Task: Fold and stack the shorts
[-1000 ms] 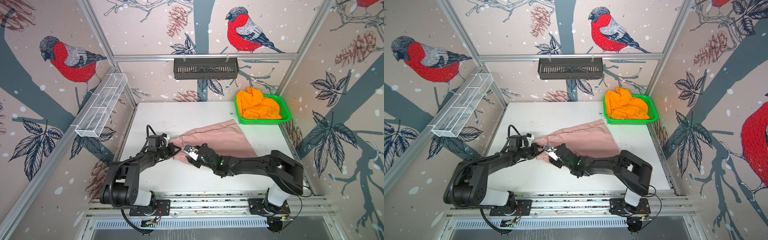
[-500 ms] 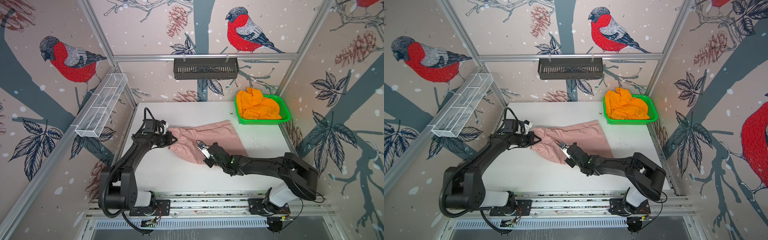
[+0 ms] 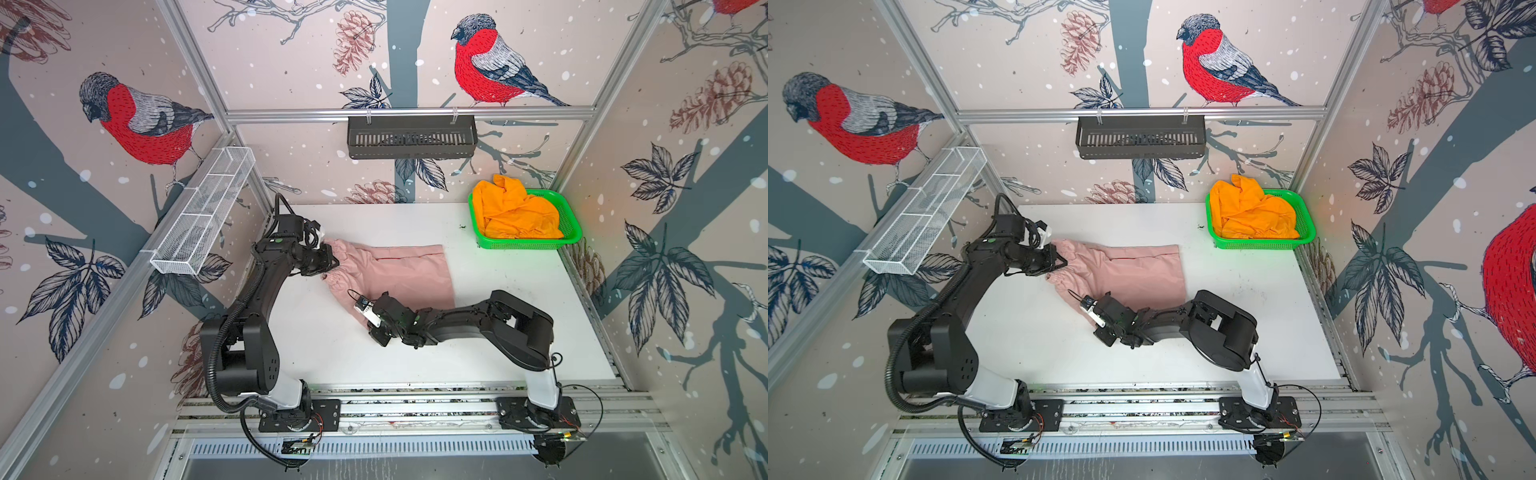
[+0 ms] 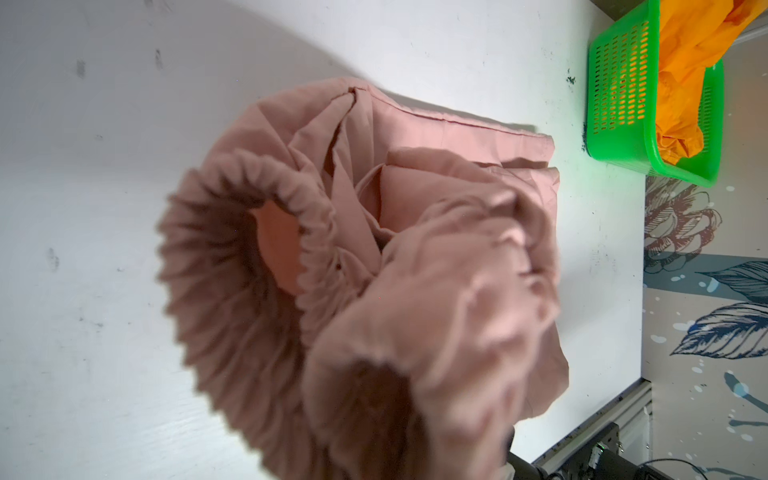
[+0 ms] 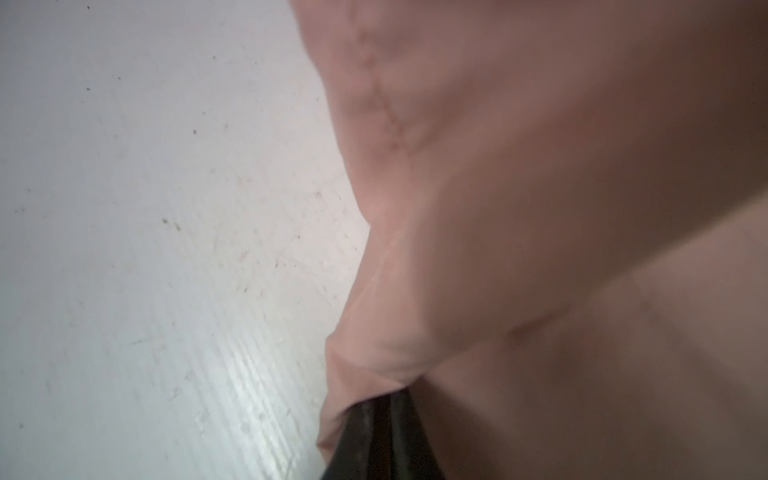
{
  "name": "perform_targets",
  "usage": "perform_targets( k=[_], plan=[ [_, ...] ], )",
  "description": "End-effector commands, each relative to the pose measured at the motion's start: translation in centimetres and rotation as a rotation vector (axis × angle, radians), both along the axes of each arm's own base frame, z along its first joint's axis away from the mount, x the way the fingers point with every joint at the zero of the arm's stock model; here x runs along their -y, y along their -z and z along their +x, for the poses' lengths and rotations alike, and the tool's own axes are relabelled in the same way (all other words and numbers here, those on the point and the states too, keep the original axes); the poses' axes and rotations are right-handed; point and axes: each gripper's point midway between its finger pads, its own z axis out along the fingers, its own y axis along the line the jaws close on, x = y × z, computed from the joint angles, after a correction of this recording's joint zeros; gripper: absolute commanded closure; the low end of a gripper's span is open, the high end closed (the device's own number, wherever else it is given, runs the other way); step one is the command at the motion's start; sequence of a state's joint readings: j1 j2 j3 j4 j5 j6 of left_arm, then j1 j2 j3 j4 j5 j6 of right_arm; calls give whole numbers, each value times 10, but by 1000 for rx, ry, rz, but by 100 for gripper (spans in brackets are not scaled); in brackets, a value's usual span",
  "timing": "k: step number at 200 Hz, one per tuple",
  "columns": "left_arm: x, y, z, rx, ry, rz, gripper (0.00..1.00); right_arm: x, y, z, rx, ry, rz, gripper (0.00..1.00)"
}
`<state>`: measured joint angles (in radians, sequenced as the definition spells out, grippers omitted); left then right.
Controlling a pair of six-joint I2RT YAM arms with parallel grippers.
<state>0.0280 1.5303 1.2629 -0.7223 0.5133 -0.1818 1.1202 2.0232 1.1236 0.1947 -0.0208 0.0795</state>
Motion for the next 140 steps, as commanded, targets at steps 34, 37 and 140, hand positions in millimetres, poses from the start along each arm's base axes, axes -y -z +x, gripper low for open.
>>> perform_targets(
  k=[34,37,140],
  plan=[
    [-25,-10,9,-17,-27,173,100,7,-68,13,-136,2,165,73],
    [-26,-11,9,-16,-27,181,100,9,-74,19,-125,14,174,72],
    [-16,-21,25,34,5,165,100,-14,-89,205,-73,343,356,98]
  ],
)
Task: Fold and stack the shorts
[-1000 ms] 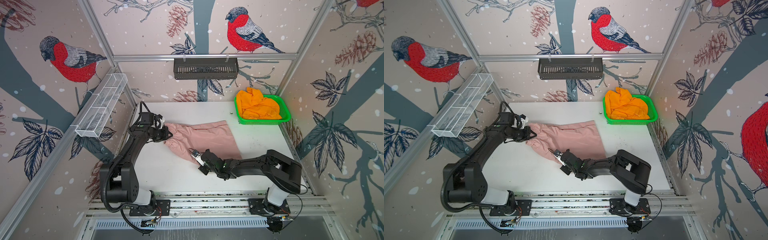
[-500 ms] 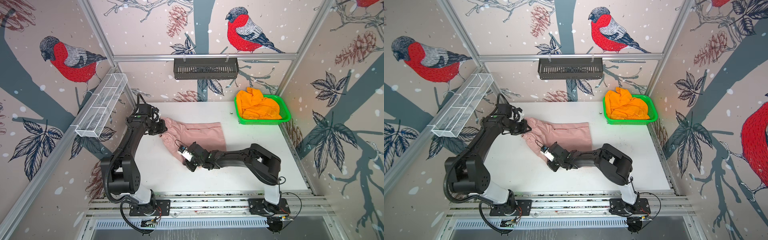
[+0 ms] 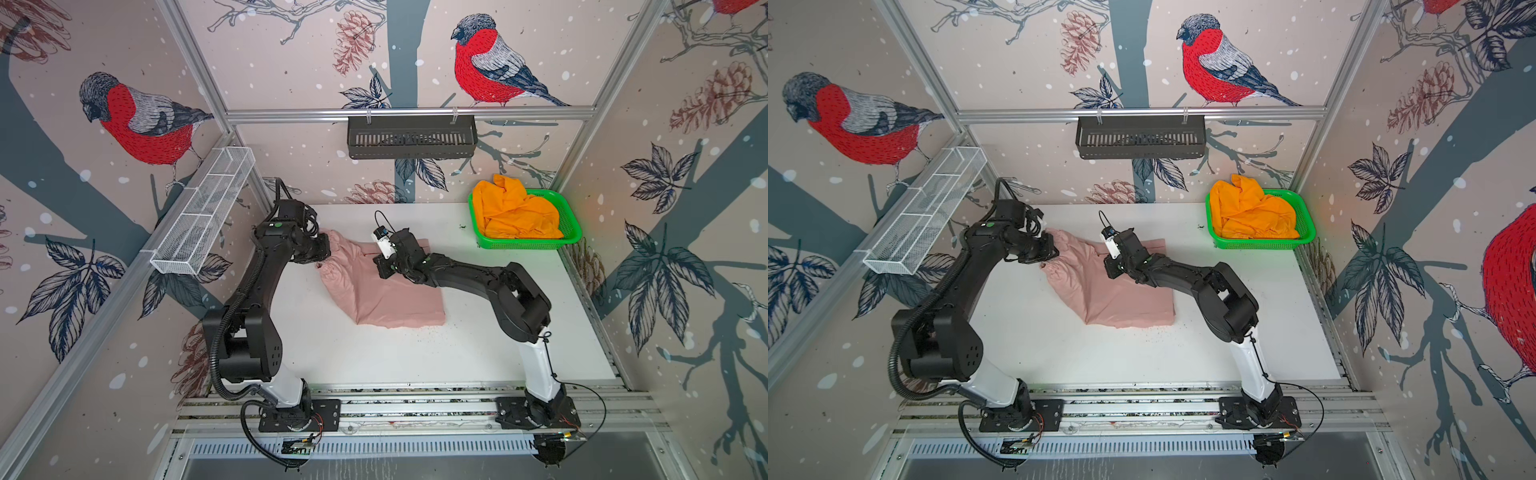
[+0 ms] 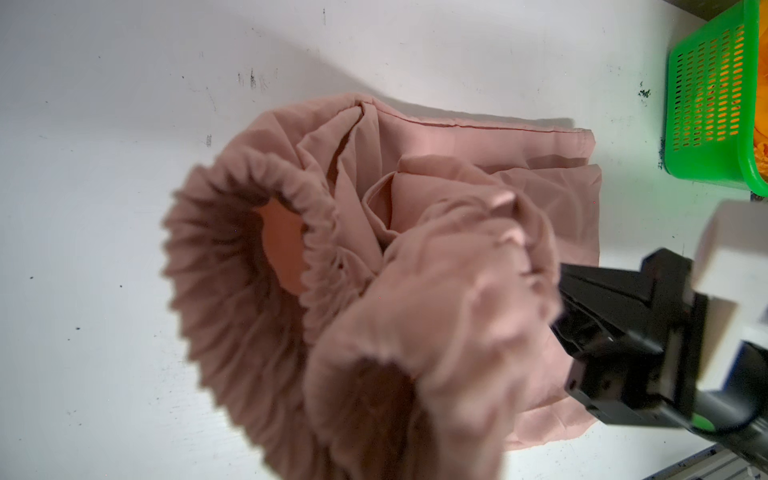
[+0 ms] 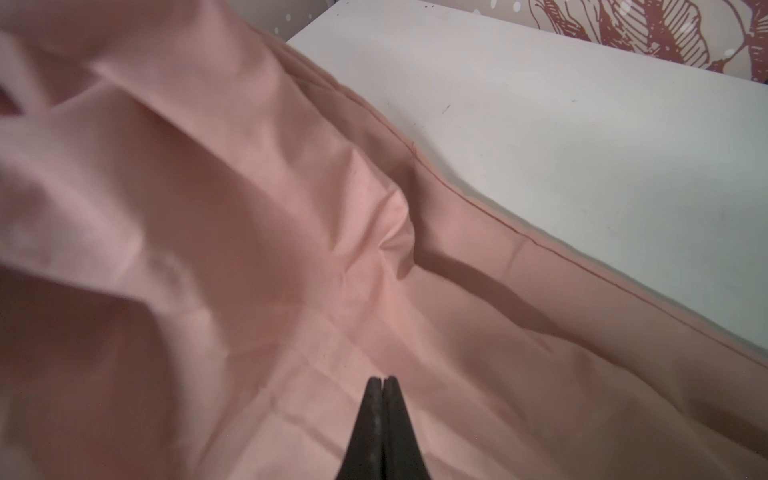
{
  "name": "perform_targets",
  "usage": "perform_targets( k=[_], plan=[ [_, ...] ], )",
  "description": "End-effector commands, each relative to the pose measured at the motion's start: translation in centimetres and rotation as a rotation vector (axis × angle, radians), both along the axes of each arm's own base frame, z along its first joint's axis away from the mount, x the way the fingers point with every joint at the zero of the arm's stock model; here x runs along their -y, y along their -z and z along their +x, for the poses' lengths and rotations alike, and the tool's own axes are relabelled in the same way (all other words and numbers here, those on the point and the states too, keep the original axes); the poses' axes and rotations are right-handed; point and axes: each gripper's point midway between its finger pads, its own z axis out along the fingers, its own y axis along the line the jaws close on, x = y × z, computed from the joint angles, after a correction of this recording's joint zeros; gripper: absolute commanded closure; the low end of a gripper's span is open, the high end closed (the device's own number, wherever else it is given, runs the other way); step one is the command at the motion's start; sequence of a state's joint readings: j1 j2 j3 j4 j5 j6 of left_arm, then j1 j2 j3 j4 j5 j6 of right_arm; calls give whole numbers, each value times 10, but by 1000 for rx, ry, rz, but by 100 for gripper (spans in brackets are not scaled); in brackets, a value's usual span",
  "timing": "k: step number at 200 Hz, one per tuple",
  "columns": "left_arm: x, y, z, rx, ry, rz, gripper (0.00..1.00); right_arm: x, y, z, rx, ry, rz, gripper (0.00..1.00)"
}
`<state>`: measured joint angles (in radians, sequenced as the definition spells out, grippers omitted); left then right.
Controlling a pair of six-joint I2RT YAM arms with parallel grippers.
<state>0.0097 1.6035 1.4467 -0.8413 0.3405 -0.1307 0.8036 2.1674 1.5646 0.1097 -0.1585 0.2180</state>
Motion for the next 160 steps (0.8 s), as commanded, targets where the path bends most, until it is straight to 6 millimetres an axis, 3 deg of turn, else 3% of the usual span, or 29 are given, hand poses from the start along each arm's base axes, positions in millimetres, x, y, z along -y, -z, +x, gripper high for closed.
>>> perform_targets(
  k=[1,33,68,92,118,143,160],
  plan=[
    [5,-5,4,22,29,-10,100,-17,0,21,-23,49,85,98],
    [8,-5,3,20,38,-12,100,-37,27,57,-56,88,124,98],
    [10,-6,2,26,43,-22,100,-64,60,69,-114,79,157,98],
    [11,-9,-1,32,42,-15,100,-65,68,80,-110,119,168,94],
    [2,-10,-1,34,14,32,100,-59,46,85,-54,142,179,83],
    [-7,-8,-1,32,-11,71,100,-43,-8,74,63,134,201,77],
    [-6,-7,0,32,-10,67,100,-27,-33,61,110,123,184,76]
  ],
)
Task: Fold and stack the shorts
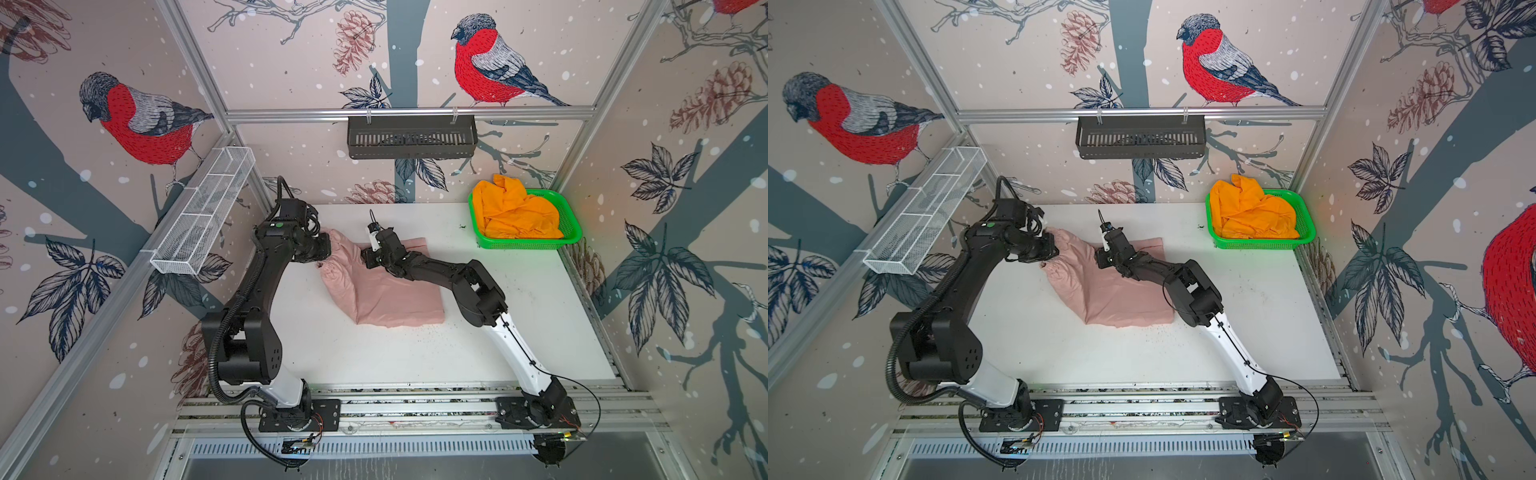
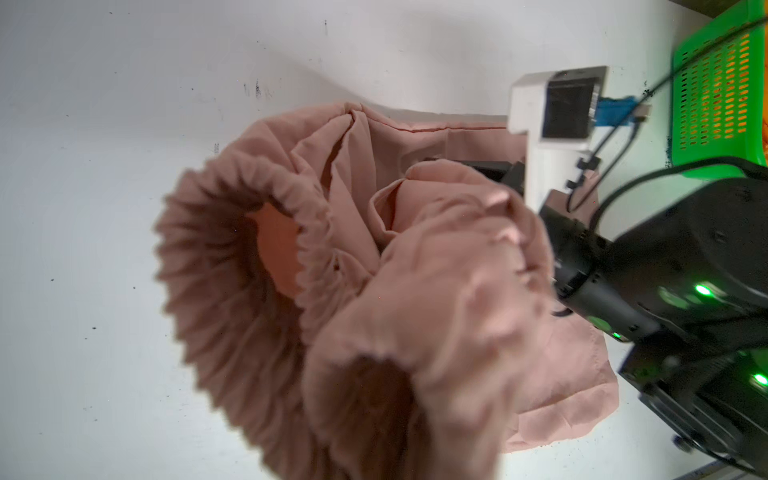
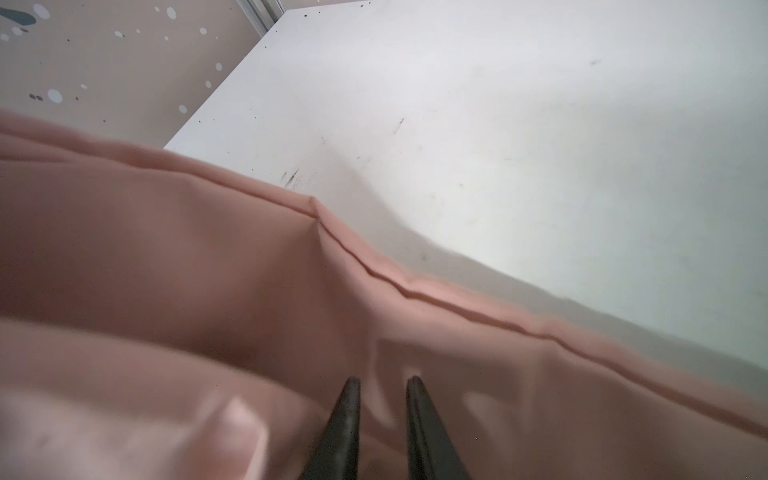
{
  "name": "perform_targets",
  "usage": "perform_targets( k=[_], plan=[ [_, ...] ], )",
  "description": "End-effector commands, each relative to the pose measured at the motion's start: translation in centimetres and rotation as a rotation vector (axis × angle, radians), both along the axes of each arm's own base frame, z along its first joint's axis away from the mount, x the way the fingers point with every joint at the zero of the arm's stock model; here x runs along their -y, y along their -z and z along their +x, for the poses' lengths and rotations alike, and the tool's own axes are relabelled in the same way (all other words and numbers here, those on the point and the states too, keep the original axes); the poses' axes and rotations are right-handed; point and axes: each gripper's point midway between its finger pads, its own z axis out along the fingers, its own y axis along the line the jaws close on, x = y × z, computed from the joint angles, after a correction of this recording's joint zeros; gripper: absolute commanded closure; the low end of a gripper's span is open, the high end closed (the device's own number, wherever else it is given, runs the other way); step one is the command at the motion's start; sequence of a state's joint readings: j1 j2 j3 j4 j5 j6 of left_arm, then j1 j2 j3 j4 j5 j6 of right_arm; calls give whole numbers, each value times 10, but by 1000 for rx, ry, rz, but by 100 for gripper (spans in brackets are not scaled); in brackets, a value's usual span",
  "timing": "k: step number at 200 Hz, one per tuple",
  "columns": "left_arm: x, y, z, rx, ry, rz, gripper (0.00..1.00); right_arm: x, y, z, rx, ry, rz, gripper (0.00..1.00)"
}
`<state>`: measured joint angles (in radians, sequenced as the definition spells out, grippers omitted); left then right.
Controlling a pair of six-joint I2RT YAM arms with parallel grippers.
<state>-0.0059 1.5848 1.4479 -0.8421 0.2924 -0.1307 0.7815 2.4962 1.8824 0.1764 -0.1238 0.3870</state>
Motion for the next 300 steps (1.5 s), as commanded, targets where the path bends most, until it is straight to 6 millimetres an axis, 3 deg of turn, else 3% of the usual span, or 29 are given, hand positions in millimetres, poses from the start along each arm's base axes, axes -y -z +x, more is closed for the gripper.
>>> perform_targets(
  k=[1,20,44,82,116,168,195,207,228,255,281,300],
  plan=[
    [-4,-2,1,14,-3,25,100,9,-84,-4,183,-5,60,76],
    [-4,-2,1,18,-4,19,100,22,-92,-26,183,-48,42,80],
    [-5,-4,2,22,-8,24,100,19,-85,-61,142,-151,61,88],
    [-6,-6,0,25,-13,25,100,-3,-48,-94,69,-276,46,93],
    [-7,-7,-6,19,-16,28,100,-5,-22,-74,33,-222,43,96],
    [-5,-7,-14,18,-15,20,100,8,-16,-15,40,-98,64,97],
    [-3,-4,-15,14,-11,5,100,-2,-5,-3,39,-99,40,97],
    [-4,-2,-15,11,-15,11,100,-2,-11,-1,50,-106,36,97],
    [-7,2,-16,0,-20,21,100,1,-35,-15,101,-164,46,95],
    [-9,0,-13,10,-29,23,100,0,-50,-53,124,-288,66,96],
    [-12,-2,-12,13,-35,28,100,-5,-35,-78,83,-372,71,96],
    [-14,-5,-12,12,-40,35,100,-9,-16,-81,27,-395,75,96]
  ],
)
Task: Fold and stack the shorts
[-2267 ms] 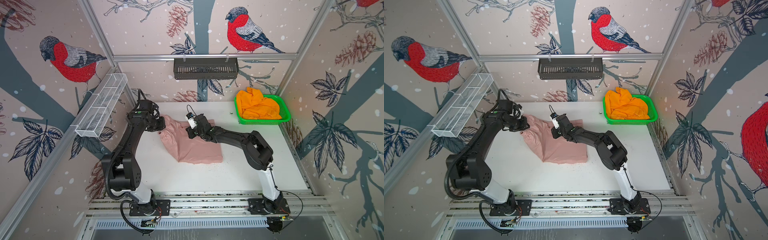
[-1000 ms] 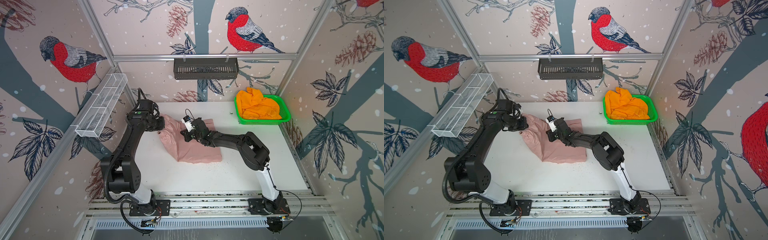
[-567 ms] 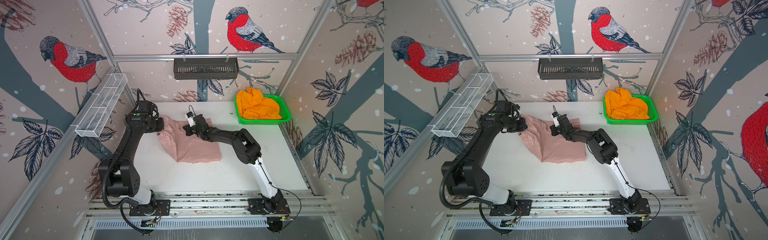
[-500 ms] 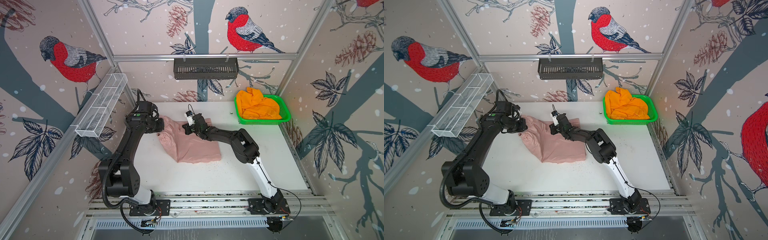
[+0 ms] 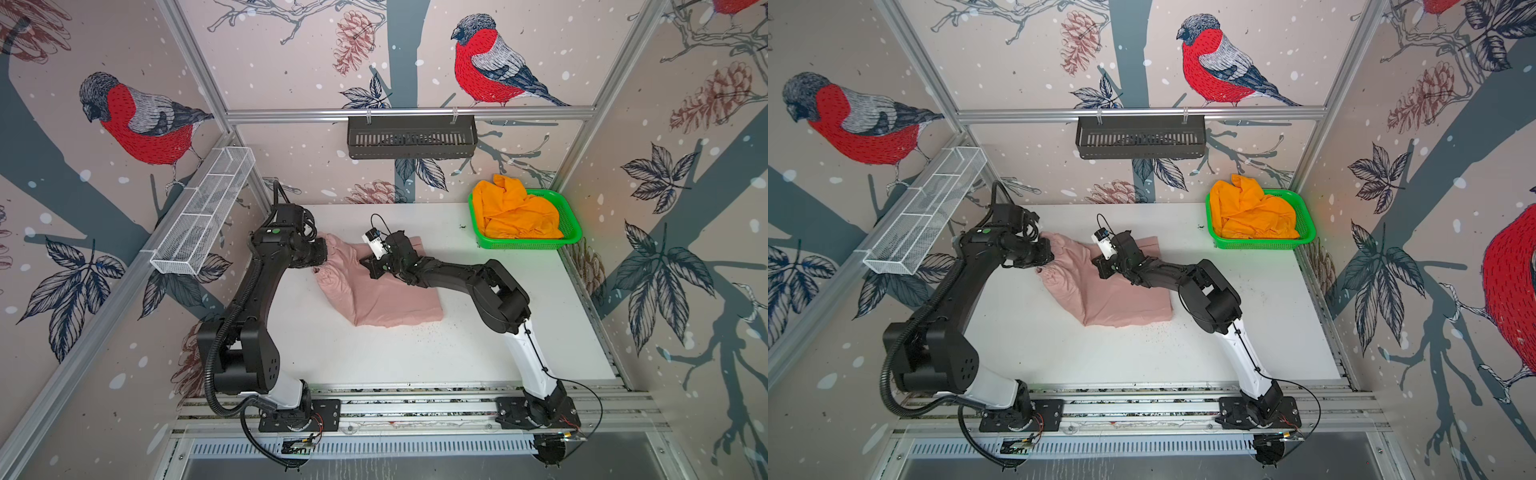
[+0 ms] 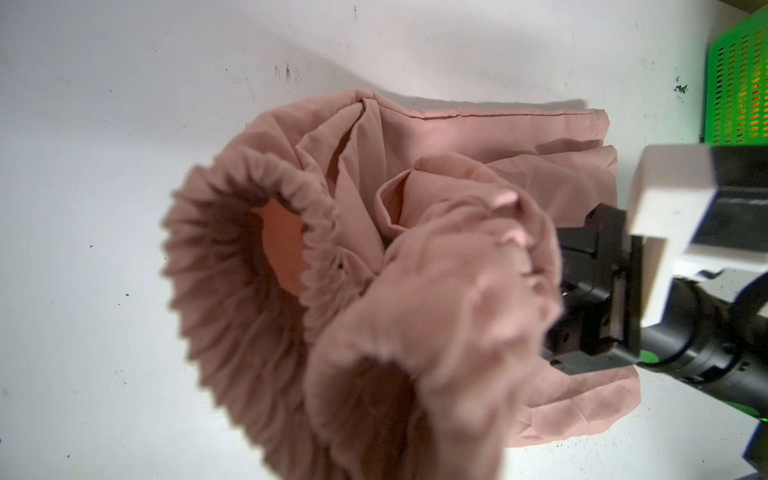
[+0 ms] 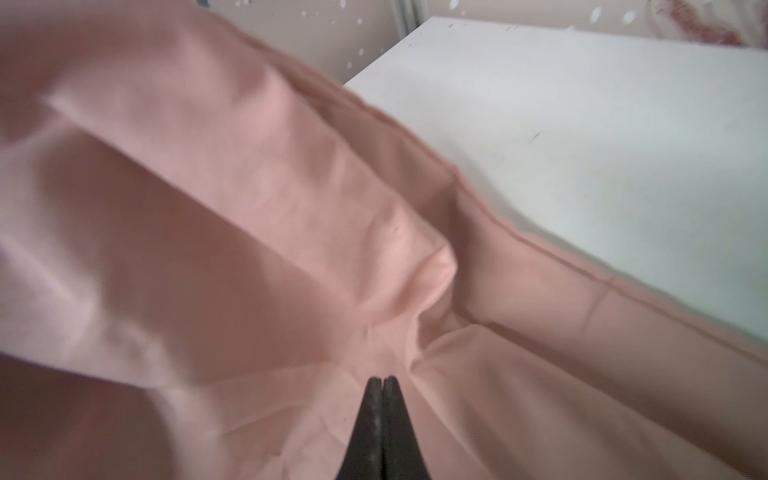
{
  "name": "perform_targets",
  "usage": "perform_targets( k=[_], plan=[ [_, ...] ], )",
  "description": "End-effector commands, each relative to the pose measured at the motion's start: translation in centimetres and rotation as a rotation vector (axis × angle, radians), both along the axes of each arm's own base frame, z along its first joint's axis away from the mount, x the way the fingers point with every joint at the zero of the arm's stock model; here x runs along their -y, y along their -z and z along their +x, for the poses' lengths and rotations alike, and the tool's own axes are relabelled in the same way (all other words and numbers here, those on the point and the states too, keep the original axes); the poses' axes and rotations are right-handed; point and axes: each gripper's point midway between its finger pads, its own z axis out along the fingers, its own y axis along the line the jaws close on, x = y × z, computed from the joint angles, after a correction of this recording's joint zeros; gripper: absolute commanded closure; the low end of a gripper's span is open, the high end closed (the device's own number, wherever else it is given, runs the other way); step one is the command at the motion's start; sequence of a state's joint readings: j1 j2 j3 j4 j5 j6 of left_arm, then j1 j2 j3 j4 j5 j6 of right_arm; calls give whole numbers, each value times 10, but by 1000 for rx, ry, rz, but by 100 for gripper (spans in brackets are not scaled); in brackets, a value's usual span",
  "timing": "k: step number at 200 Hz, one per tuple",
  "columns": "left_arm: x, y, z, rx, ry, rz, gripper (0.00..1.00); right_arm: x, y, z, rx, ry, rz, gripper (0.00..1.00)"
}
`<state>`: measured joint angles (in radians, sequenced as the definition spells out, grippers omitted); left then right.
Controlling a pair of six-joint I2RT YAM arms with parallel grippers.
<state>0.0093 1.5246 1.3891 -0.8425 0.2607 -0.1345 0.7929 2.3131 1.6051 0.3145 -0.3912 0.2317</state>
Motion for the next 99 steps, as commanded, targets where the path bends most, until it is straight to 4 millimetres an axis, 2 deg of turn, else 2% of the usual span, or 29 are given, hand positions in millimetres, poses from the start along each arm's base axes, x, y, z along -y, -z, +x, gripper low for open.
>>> perform_targets(
  k=[1,22,35,69,99],
  plan=[
    [-3,-6,2,12,-6,11,100,-7,14,-11,-37,-79,11,96],
    [-5,-11,1,15,-9,21,100,-8,26,-3,-73,-59,17,97],
    [-5,-13,0,18,-7,20,100,-6,30,9,-81,-26,25,97],
    [-5,-8,-3,-2,-4,21,100,-4,25,39,-122,39,117,98],
    [-6,-6,-4,-7,-2,28,100,-9,27,52,-181,48,189,98]
  ],
)
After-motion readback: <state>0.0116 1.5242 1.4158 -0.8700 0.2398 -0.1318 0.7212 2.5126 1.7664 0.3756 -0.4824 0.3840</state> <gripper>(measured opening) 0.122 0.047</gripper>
